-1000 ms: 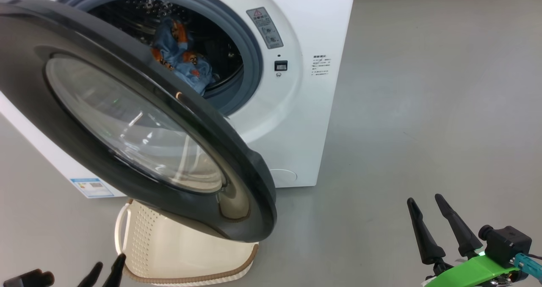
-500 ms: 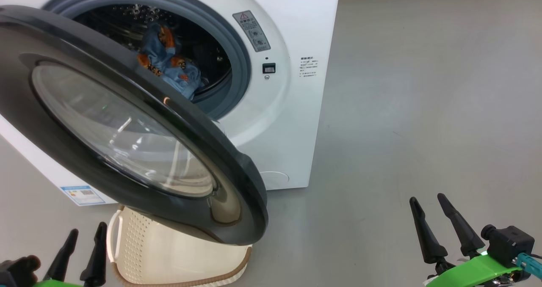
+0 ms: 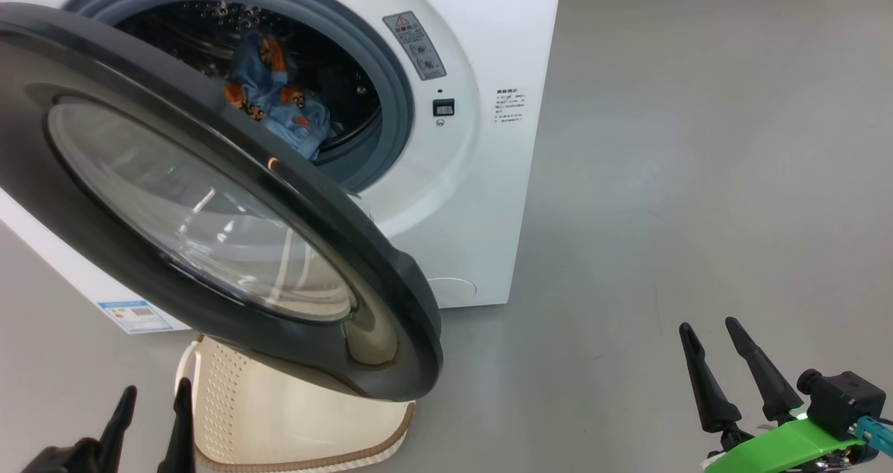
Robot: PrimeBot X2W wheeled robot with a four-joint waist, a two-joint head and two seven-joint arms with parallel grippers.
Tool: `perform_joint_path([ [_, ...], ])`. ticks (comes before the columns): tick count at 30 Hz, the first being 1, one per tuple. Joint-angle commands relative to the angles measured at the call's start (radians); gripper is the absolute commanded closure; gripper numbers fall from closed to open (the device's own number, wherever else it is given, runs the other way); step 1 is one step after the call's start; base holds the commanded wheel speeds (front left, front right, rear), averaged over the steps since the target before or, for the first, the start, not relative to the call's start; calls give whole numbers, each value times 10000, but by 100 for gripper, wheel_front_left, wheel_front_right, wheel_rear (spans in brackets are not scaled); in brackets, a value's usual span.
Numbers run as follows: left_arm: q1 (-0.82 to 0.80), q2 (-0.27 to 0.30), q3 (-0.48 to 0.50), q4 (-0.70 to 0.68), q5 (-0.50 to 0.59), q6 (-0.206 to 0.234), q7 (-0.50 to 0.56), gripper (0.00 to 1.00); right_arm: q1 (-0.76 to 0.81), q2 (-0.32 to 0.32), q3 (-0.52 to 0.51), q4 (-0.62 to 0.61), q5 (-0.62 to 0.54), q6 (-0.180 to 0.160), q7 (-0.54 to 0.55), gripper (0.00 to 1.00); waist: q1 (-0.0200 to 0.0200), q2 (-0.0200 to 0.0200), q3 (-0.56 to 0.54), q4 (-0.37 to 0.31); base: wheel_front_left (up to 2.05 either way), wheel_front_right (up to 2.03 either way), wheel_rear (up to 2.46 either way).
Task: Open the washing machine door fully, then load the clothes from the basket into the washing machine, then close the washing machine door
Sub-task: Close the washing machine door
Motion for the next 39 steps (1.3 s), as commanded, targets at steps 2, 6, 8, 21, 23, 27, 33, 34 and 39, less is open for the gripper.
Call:
perform_joint_path([
  [2,-83,27,526,-243,316,-25,-135,0,-101,-127,172,-258,-5,16,-48,0,0,0,20,23,0,0,0],
  [6,-14,-180,624,-236,578,-25,-135,0,-126,-136,161,-247,16,16,-48,0,0,0,46,52,0,0,0],
  [8,-7,-247,665,-216,611,-25,-135,0,-126,-135,151,-246,17,16,-48,0,0,0,43,68,0,0,0],
  [21,-91,-396,691,-248,543,-25,-135,0,-380,-42,266,-368,294,16,-48,100,0,0,-3,249,0,0,0],
  [23,-123,-473,707,-279,540,-25,-135,0,-541,-27,391,-492,345,16,-48,100,0,0,5,308,0,0,0],
  [27,-193,-642,762,-353,533,-25,-135,0,-953,-37,692,-917,473,16,-48,100,0,0,28,465,0,0,0],
  [33,-204,-848,826,-514,595,-25,-135,0,-1543,-4,1091,-1755,610,16,-48,100,0,0,19,673,0,0,0],
  [34,-194,-884,819,-539,614,-25,-135,0,-1640,-8,1248,-1936,632,16,-48,100,0,0,5,715,0,0,0],
  [39,-154,-978,780,-621,704,-25,-135,0,-2088,-95,2030,-2830,907,16,-48,100,0,0,-27,927,0,0,0],
])
